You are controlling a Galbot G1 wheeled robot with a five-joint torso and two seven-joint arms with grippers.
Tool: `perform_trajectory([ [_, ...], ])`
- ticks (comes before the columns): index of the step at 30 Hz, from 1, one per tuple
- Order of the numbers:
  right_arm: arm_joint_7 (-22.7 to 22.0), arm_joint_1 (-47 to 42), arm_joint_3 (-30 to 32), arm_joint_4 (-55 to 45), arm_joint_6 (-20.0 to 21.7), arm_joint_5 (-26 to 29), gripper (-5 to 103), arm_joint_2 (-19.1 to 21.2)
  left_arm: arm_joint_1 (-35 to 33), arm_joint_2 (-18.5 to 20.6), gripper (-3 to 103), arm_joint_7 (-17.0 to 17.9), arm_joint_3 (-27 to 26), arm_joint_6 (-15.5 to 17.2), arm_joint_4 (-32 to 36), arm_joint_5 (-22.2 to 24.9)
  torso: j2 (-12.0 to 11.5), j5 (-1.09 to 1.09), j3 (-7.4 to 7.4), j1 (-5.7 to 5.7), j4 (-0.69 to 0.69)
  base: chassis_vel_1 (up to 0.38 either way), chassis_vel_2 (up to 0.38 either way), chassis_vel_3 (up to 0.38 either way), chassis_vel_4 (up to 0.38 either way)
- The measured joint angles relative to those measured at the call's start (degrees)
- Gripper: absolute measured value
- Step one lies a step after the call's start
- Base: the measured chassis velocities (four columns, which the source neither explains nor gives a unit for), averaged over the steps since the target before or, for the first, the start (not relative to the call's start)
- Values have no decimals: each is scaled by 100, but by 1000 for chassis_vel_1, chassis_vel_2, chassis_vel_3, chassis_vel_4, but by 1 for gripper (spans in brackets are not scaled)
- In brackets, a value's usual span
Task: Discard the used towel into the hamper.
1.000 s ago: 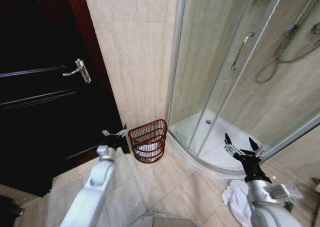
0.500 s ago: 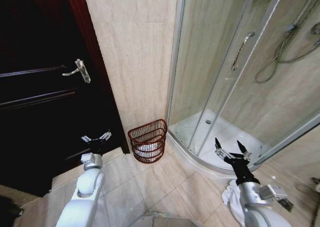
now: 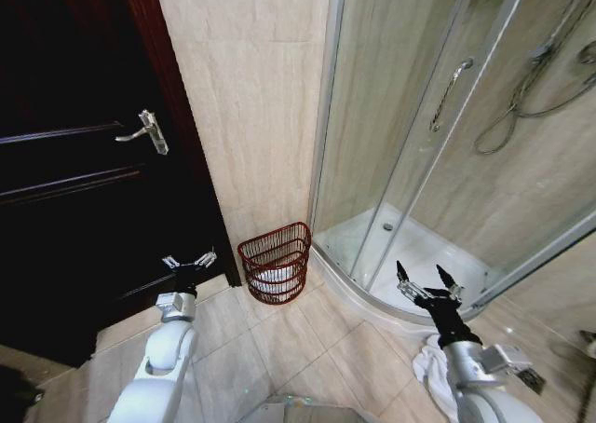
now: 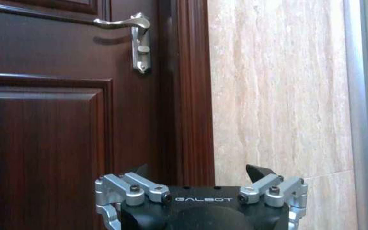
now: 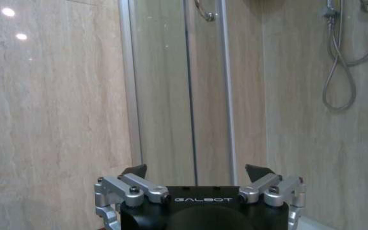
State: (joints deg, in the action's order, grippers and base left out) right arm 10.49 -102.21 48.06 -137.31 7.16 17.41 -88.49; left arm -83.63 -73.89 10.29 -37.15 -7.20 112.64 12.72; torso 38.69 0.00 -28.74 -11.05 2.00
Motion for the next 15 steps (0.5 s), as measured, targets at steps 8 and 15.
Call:
perform_trajectory([
  [8,55,5,33,49,-44,-30,100,-10,-57,37,100,-20,-33,-35,-17,10,0,1,0,0,0,-37,-49,33,50],
  [15,133,-8,80,98,-163,-47,100,-7,-64,25,100,-26,-8,-58,-31,-25,0,0,0,0,-1,-44,-96,36,74],
])
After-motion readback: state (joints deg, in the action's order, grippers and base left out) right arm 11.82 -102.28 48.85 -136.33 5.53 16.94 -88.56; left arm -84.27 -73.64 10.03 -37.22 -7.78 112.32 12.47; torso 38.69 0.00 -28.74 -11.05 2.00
